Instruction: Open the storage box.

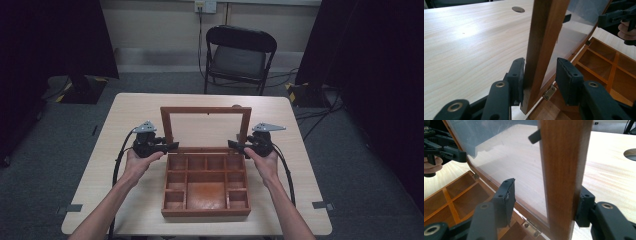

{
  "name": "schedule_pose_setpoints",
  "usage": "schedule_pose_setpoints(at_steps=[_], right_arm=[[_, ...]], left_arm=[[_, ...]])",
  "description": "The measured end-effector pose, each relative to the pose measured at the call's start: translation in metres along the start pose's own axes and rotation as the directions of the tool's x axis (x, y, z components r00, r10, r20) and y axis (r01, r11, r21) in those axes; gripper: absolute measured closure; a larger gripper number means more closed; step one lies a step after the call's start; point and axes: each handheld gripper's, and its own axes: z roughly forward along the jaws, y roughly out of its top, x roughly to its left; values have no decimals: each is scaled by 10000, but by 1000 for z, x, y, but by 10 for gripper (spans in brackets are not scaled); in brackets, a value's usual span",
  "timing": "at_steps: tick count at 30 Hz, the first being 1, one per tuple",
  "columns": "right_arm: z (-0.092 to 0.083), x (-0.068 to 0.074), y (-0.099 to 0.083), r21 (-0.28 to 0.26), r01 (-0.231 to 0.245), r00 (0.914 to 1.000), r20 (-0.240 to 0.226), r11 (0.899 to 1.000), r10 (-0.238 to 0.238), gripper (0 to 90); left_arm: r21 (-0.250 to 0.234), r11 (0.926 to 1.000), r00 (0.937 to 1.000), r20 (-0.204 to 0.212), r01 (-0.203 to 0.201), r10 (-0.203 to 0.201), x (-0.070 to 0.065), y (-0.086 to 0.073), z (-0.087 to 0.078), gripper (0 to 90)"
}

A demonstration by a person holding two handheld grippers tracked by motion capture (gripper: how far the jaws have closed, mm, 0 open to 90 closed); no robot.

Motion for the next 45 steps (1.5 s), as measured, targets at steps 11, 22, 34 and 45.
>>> schedule_pose_setpoints(at_steps=[11, 22, 34, 45], right_arm=[[1, -7, -1, 161, -81, 9999, 141, 9998, 78, 485], [7, -11, -3, 10, -334, 9988, 361, 9994, 334, 456], [14, -13, 1, -118, -519, 9973, 505, 9986, 524, 404], [24, -15, 1, 19, -679, 9960, 585, 9977, 677, 334]], left_arm=[[54, 9995, 9995, -32, 318, -318, 6, 2, 10, 594], [67, 9978, 9977, 156, 661, -662, 13, 2, 16, 592], [183, 9971, 9967, 297, 744, -749, 18, 2, 20, 572], [143, 9944, 9929, 549, 1046, -1052, 22, -1, 26, 483]])
